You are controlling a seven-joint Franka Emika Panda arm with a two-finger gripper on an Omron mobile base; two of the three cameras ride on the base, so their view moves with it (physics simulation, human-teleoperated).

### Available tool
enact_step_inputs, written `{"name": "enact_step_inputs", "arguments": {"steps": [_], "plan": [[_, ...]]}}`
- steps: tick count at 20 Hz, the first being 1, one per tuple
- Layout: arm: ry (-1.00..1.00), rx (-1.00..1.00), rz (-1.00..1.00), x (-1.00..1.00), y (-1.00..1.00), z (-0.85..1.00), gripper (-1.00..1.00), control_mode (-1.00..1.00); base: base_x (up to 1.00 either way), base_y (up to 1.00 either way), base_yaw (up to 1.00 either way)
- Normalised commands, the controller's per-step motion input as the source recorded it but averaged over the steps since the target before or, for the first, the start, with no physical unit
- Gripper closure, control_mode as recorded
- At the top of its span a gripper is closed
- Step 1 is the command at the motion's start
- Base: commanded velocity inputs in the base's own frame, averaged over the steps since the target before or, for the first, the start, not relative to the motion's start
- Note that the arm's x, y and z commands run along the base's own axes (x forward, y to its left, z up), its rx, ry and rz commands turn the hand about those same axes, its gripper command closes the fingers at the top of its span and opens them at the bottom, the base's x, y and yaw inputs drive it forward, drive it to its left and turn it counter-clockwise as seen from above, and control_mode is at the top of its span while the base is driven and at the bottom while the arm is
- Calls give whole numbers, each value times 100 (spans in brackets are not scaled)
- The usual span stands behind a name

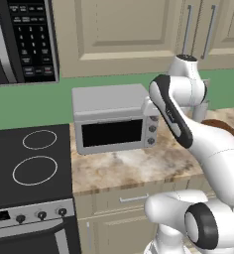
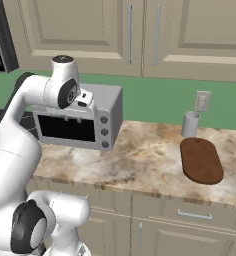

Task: Open the drawer on the right and place the cutting tools on the cutting board.

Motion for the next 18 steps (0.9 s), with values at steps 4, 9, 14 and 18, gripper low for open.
{"name": "enact_step_inputs", "arguments": {"steps": [4, 9, 14, 18], "plan": [[6, 3, 0, 0, -49, -26, -100, -100, 0, 0, 0], [2, 34, 0, -2, -100, -80, -100, -100, 0, 0, 0], [2, 43, 0, -27, -100, -100, -100, -100, 0, 0, 0], [17, 34, -1, -19, -100, -93, -100, -100, 0, 0, 0]]}}
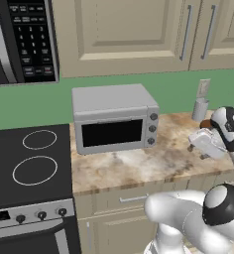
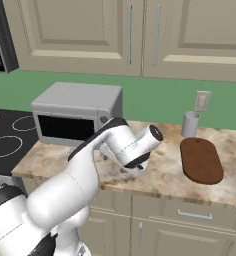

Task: Open the drawer on the right and place the cutting tools on the cutting board.

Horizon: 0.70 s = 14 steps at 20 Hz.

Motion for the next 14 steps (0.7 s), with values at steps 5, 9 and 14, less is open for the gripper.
{"name": "enact_step_inputs", "arguments": {"steps": [5, 9, 14], "plan": [[30, 26, -12, 0, -100, -74, -100, -100, 0, 0, 0], [16, 29, -22, -1, -100, -28, -100, -100, 0, 0, 0], [0, 26, -17, -29, -79, 0, -100, -100, 0, 0, 0]]}}
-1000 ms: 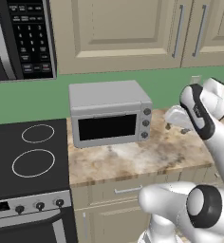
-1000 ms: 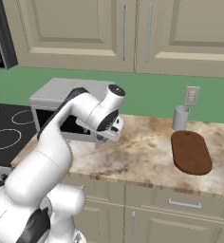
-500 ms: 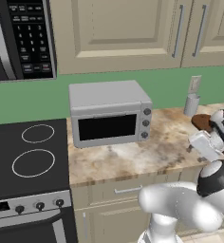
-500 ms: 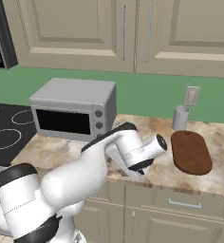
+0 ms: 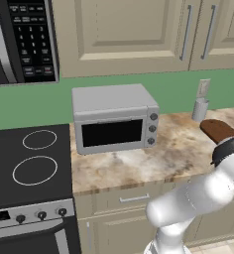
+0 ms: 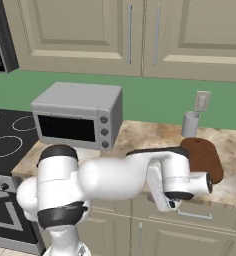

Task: Open the drawer on the right and place the cutting tools on the cutting board.

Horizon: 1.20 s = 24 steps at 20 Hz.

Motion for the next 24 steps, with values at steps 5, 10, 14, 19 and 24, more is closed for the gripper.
{"name": "enact_step_inputs", "arguments": {"steps": [5, 10, 14, 19, 24], "plan": [[-24, 15, -7, -63, -22, 0, -100, -100, 0, 0, 0], [-40, 12, -8, -45, -6, 0, -100, -100, 0, 0, 0], [-37, 18, -16, -37, -21, 0, -100, -100, 0, 0, 0], [-30, 25, -36, -7, -33, 0, -100, -100, 0, 0, 0], [-8, 16, -38, 5, -29, -9, -100, -100, 0, 0, 0]]}}
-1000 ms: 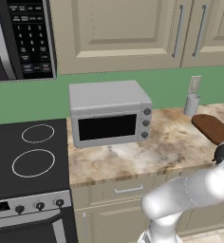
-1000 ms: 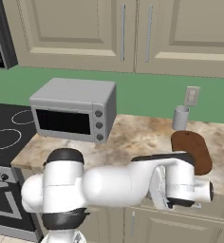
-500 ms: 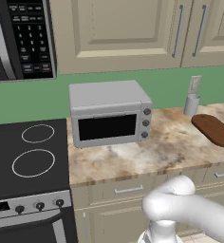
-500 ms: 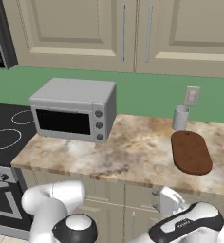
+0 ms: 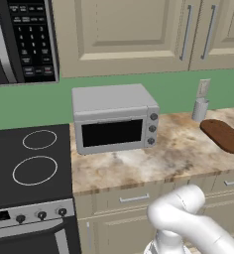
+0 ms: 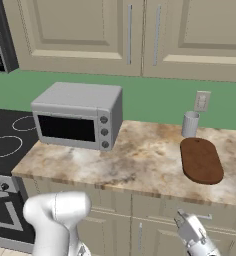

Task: Open the drawer on the right and place the cutting tools on the cutting board.

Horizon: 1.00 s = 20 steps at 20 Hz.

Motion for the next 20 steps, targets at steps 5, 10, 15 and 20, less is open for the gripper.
{"name": "enact_step_inputs", "arguments": {"steps": [5, 10, 15, 20], "plan": [[12, 1, -22, 19, -14, -32, -100, -100, 0, 0, 0], [19, 0, -7, 32, -21, -22, -100, -100, 0, 0, 0], [11, 0, -11, 41, -22, -43, -100, -100, 0, 0, 0], [3, 0, -12, 31, -39, -35, -100, -100, 0, 0, 0]]}}
